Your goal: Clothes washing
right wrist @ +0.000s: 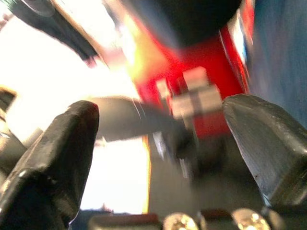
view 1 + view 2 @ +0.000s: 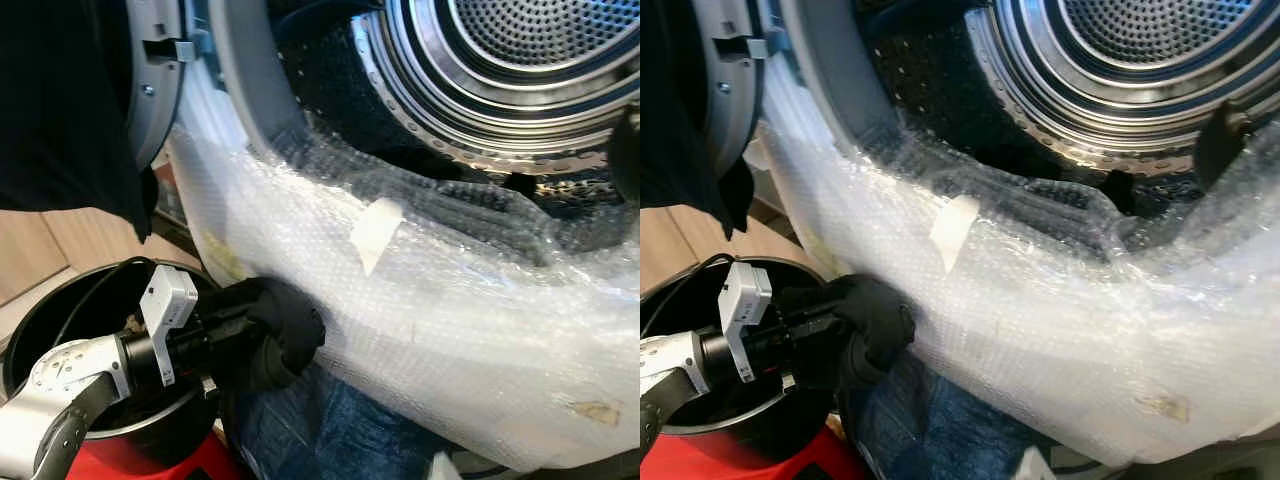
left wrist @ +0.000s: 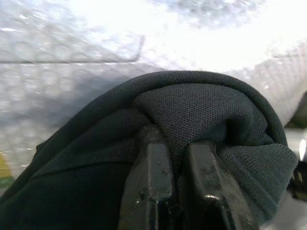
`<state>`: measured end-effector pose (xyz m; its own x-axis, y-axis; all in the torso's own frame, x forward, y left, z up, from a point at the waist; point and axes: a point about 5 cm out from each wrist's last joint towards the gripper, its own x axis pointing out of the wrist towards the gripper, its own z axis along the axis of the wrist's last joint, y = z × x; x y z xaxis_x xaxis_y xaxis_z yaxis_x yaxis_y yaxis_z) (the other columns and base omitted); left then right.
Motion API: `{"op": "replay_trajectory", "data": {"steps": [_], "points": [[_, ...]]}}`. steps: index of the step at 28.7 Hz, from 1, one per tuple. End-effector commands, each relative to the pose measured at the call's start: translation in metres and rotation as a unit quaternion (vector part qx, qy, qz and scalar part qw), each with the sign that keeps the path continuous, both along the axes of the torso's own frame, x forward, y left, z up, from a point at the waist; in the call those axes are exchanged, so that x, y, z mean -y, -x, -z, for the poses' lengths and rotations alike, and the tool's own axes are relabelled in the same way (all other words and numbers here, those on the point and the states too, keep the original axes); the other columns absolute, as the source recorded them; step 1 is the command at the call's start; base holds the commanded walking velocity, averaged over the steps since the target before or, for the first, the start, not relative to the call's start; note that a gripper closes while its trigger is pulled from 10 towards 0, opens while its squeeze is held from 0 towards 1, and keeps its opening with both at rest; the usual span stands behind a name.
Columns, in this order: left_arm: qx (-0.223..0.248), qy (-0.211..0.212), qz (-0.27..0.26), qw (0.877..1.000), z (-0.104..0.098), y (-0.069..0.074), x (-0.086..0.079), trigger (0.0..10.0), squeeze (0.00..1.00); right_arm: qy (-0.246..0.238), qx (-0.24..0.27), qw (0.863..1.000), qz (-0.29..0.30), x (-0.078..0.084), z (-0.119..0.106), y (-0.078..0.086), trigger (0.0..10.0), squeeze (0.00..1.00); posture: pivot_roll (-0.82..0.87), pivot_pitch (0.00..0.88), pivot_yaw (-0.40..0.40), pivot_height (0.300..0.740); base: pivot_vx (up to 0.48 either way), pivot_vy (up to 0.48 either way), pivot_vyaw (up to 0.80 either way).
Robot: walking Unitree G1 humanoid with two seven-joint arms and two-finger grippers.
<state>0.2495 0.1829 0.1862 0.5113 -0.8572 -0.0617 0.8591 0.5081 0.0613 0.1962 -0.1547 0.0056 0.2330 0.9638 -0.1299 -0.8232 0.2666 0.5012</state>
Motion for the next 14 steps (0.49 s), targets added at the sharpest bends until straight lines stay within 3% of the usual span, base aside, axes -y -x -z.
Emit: {"op": "replay_trajectory", "data": {"steps": [1,2,3,5,8,12,14], "points": [[0.003,0.006,0.026,1.000,-0.004,0.006,0.005,0.0,0.00,-0.034,0.025,0.999,-0.008,-0.003,-0.018,-0.003,10.0,0.37,0.07,0.103,-0.114,0.740,0.000,0.000,0.00],[0.002,0.006,0.025,1.000,-0.004,0.006,0.005,0.0,0.00,-0.043,0.038,0.998,-0.013,-0.006,-0.024,-0.002,10.0,0.52,0.07,0.103,-0.114,0.740,0.000,0.000,0.00],[0.001,0.007,0.024,1.000,-0.004,0.008,0.005,0.0,0.00,-0.070,0.060,0.996,-0.009,-0.011,-0.040,-0.003,10.0,1.00,0.08,0.108,-0.112,0.740,0.000,0.000,0.00],[0.000,0.008,0.024,1.000,-0.005,0.008,0.005,0.0,0.00,-0.082,0.062,0.995,-0.008,-0.012,-0.046,-0.003,10.0,1.00,0.08,0.108,-0.112,0.740,0.000,0.000,0.00],[-0.016,-0.004,0.032,0.999,0.003,0.012,0.008,0.0,0.00,-0.125,0.055,0.990,-0.030,-0.013,-0.066,0.011,10.0,1.00,0.08,0.112,-0.110,0.740,0.000,0.000,0.00],[-0.028,-0.004,0.036,0.999,0.009,0.013,0.010,0.0,0.00,-0.090,0.047,0.994,-0.035,-0.006,-0.061,0.024,10.0,1.00,0.06,0.117,-0.109,0.740,0.000,0.000,0.00],[-0.033,-0.006,0.042,0.999,0.011,0.013,0.012,0.0,0.00,-0.111,0.048,0.992,-0.027,-0.008,-0.068,0.022,10.0,1.00,0.06,0.119,-0.109,0.740,0.000,0.000,0.00]]}}
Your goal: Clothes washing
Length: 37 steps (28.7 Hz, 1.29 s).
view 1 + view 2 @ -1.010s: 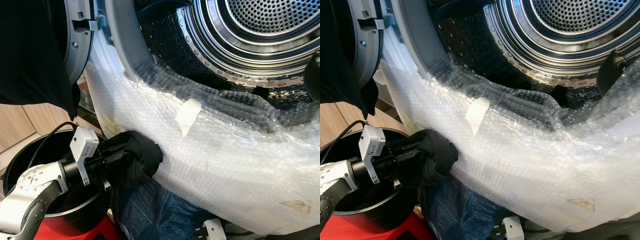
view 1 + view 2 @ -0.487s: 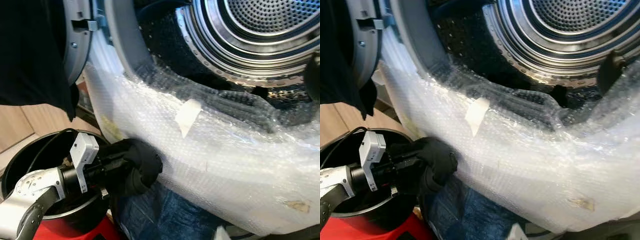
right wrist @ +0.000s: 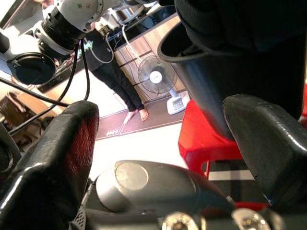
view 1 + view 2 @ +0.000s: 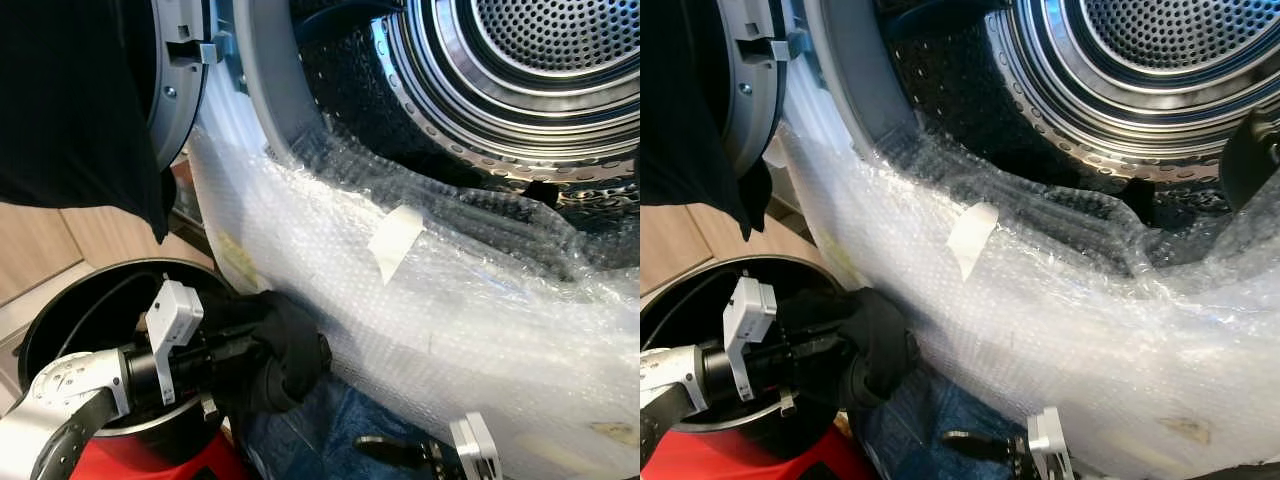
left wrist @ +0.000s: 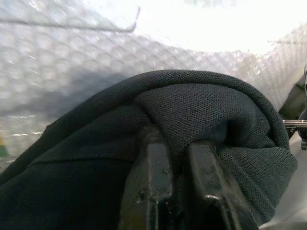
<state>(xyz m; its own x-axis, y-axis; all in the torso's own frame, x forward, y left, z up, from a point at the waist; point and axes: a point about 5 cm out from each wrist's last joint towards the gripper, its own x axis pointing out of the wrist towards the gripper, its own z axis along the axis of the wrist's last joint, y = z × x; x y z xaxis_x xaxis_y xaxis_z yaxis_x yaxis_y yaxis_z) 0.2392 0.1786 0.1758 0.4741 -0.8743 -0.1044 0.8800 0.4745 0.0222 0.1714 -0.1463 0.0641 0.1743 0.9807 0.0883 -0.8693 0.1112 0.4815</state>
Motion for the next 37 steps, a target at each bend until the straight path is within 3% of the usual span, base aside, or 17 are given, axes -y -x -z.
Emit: {"op": "replay_trajectory", "data": {"steps": [1,10,18,21,22,23,30,37], "points": [[-0.005,0.004,0.023,1.000,0.000,0.003,0.007,0.0,0.00,-0.007,0.013,1.000,0.005,0.000,-0.010,-0.003,10.0,1.00,0.06,0.119,-0.109,0.740,0.000,0.000,0.00],[-0.009,0.011,0.058,0.998,-0.002,0.004,0.021,0.0,0.00,-0.105,0.044,0.992,0.050,-0.013,-0.056,-0.015,10.0,1.00,0.06,0.125,-0.100,0.740,0.000,0.000,0.00],[-0.006,0.002,0.076,0.997,0.002,-0.001,0.030,0.0,0.00,-0.046,0.037,0.996,0.060,-0.028,-0.040,-0.016,10.0,1.00,0.04,0.091,-0.078,0.740,0.000,0.000,0.00],[-0.004,0.002,0.083,0.997,0.000,-0.002,0.030,0.0,0.00,-0.011,0.044,0.994,0.098,-0.030,-0.031,-0.023,10.0,1.00,0.04,0.081,-0.071,0.740,0.000,0.000,0.00],[-0.003,0.000,0.088,0.996,-0.002,-0.003,0.030,0.0,0.00,0.008,0.052,0.991,0.124,-0.030,-0.027,-0.029,10.0,0.45,0.04,0.070,-0.069,0.740,0.000,0.000,0.00],[0.000,-0.003,0.090,0.996,-0.003,-0.004,0.030,0.0,0.00,0.012,0.051,0.989,0.140,-0.031,-0.025,-0.032,10.0,0.00,0.04,0.068,-0.068,0.740,0.000,0.000,0.00],[0.008,-0.003,0.092,0.996,-0.005,-0.007,0.031,0.0,0.00,0.006,0.054,0.986,0.160,-0.037,-0.026,-0.040,10.0,0.00,0.04,0.059,-0.067,0.740,0.000,0.000,0.00],[0.012,-0.002,0.080,0.997,-0.006,-0.009,0.030,0.0,0.00,-0.005,0.067,0.989,0.130,-0.046,-0.029,-0.037,10.0,0.00,0.05,0.068,-0.068,0.740,0.000,0.000,0.00]]}}
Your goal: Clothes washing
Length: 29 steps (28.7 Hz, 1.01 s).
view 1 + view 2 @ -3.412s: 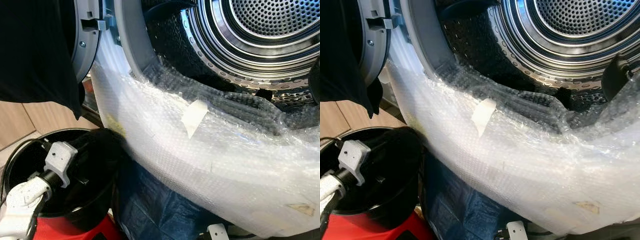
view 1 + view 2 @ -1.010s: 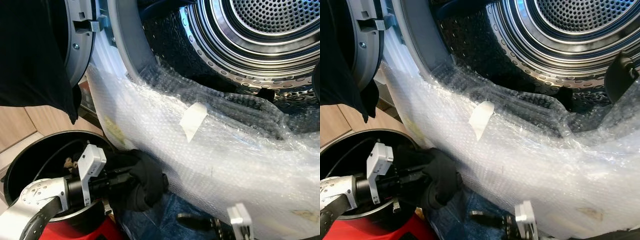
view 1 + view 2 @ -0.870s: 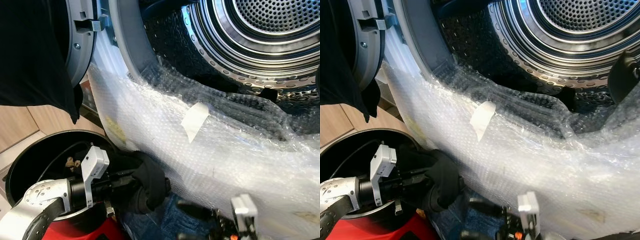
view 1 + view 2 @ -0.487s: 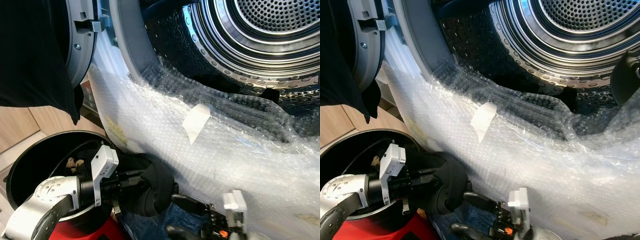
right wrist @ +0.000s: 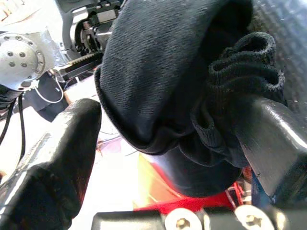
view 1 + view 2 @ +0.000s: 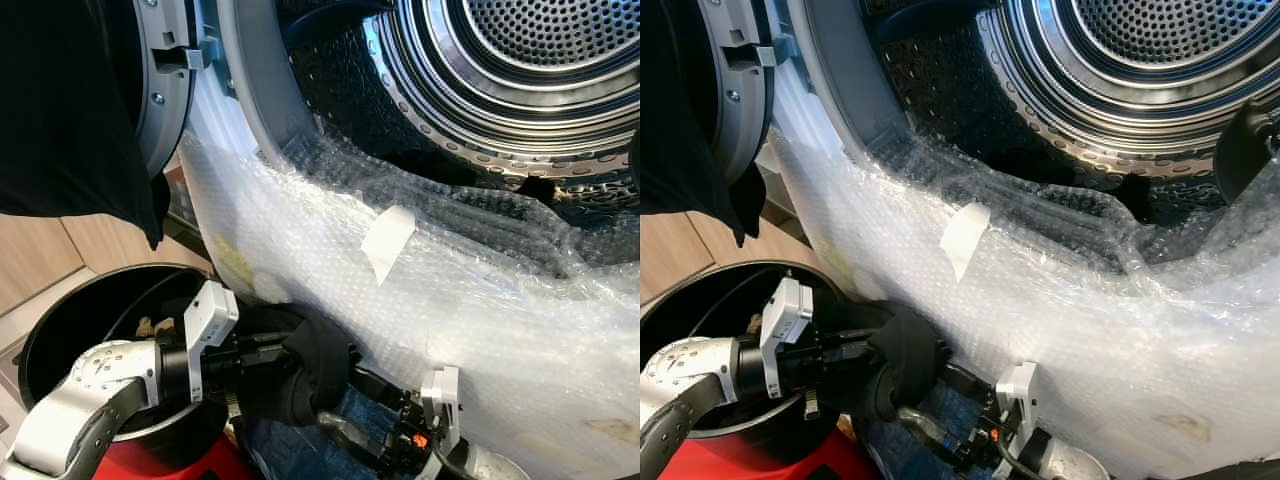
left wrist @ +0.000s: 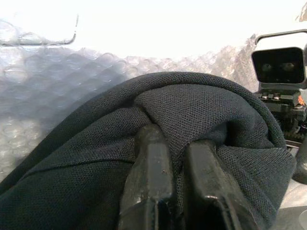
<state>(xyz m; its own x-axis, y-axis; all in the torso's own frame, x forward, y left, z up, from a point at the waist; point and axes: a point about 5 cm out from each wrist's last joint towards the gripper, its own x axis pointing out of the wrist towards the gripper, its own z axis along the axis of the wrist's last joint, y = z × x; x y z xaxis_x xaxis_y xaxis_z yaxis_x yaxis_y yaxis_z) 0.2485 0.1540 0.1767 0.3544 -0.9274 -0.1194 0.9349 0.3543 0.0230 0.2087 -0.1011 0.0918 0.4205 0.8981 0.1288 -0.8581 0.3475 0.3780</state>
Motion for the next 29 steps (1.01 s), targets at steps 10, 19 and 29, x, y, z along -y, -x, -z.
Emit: {"op": "replay_trajectory", "data": {"steps": [10,19,29], "points": [[-0.020,0.036,0.102,0.994,0.002,0.019,0.039,0.0,0.00,0.010,-0.009,0.997,-0.072,-0.002,0.002,0.017,10.0,0.00,0.05,0.085,-0.075,0.740,0.000,0.000,0.00],[-0.027,0.053,0.128,0.990,0.002,0.022,0.059,0.0,0.00,0.025,0.004,0.999,-0.029,0.000,0.001,0.011,10.0,0.00,0.05,0.090,-0.050,0.740,0.000,0.000,0.00],[-0.009,0.053,0.102,0.993,-0.002,0.014,0.061,0.0,0.00,-0.012,0.024,0.995,0.101,0.014,-0.011,-0.011,10.0,0.00,0.04,0.095,-0.044,0.740,0.000,0.000,0.00]]}}
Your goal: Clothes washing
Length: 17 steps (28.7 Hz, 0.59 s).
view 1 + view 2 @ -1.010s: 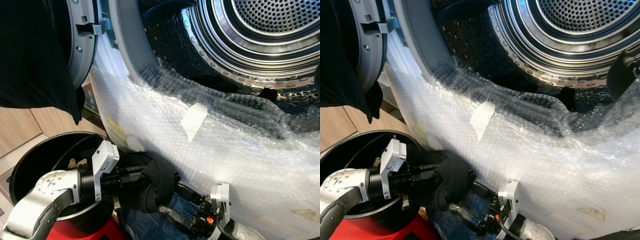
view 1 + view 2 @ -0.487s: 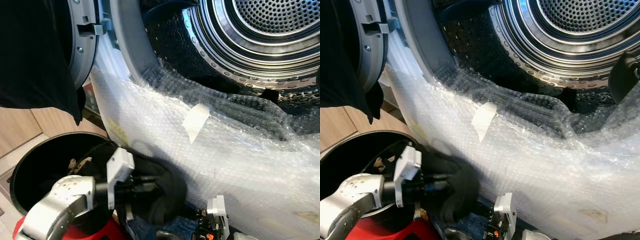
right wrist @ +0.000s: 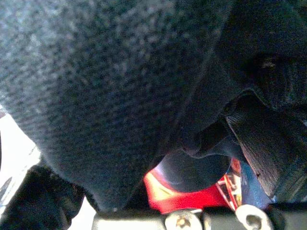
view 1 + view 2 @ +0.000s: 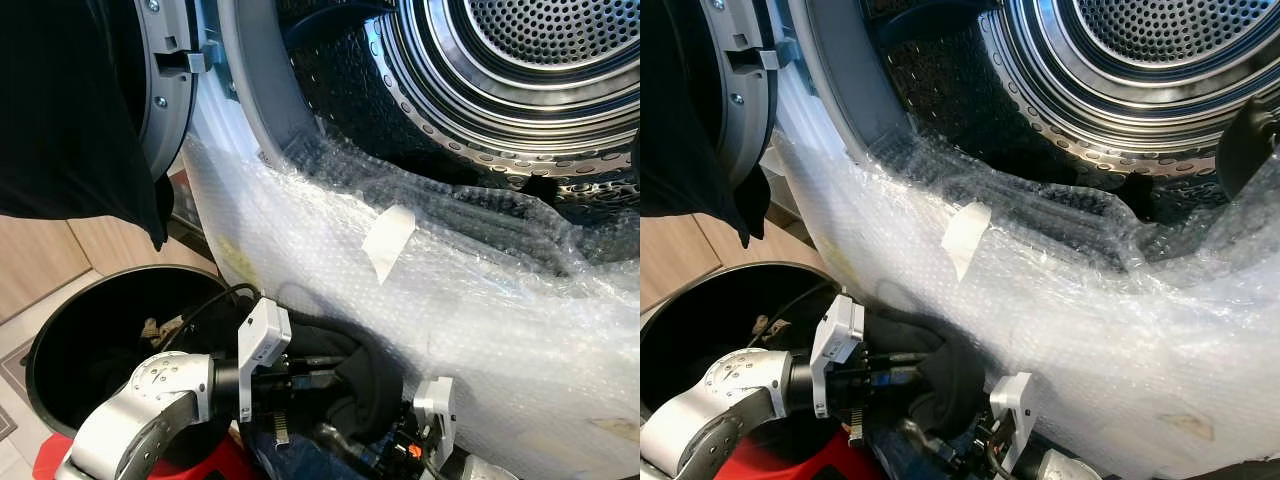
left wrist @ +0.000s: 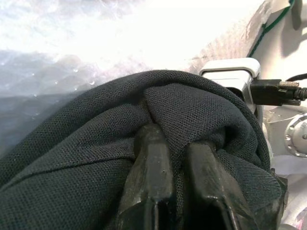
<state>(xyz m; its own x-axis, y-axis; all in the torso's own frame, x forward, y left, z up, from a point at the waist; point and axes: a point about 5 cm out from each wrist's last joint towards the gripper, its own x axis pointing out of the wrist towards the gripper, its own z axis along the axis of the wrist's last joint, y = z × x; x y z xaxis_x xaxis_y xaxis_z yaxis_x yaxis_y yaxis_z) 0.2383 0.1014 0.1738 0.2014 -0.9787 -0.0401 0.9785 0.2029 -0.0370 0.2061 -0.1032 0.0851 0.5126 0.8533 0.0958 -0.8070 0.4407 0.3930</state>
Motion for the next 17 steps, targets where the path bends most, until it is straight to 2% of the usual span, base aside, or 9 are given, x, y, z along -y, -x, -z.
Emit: {"op": "replay_trajectory", "data": {"steps": [1,4,8,13,15,17], "points": [[0.010,0.008,0.024,1.000,-0.005,0.004,0.009,0.0,0.00,-0.024,0.044,0.997,0.053,0.012,-0.019,-0.014,10.0,0.00,0.04,0.095,-0.044,0.740,0.000,0.000,0.00],[0.014,0.010,0.017,1.000,-0.005,0.003,0.011,0.0,0.00,-0.050,0.046,0.996,0.051,0.013,-0.025,-0.012,10.0,0.00,0.03,0.092,-0.038,0.740,0.000,0.000,0.00],[0.014,0.017,0.001,1.000,-0.006,-0.002,0.014,0.0,0.00,-0.033,0.048,0.997,0.044,0.012,-0.023,-0.010,10.0,0.00,0.03,0.089,-0.039,0.740,0.000,0.000,0.00],[0.019,0.018,-0.019,0.999,-0.004,-0.004,0.016,0.0,0.00,-0.034,0.044,0.997,0.060,0.010,-0.023,-0.013,10.0,0.00,0.03,0.090,-0.040,0.740,0.000,0.000,0.00],[0.017,0.018,-0.035,0.999,-0.003,-0.005,0.013,0.0,0.00,-0.034,0.040,0.996,0.072,0.015,-0.021,-0.015,10.0,0.00,0.03,0.091,-0.040,0.740,0.000,0.000,0.00],[0.015,0.015,-0.040,0.999,-0.002,-0.002,0.005,0.0,0.00,-0.006,0.042,0.995,0.092,0.023,-0.014,-0.017,10.0,0.00,0.03,0.093,-0.039,0.740,0.000,0.000,0.00]]}}
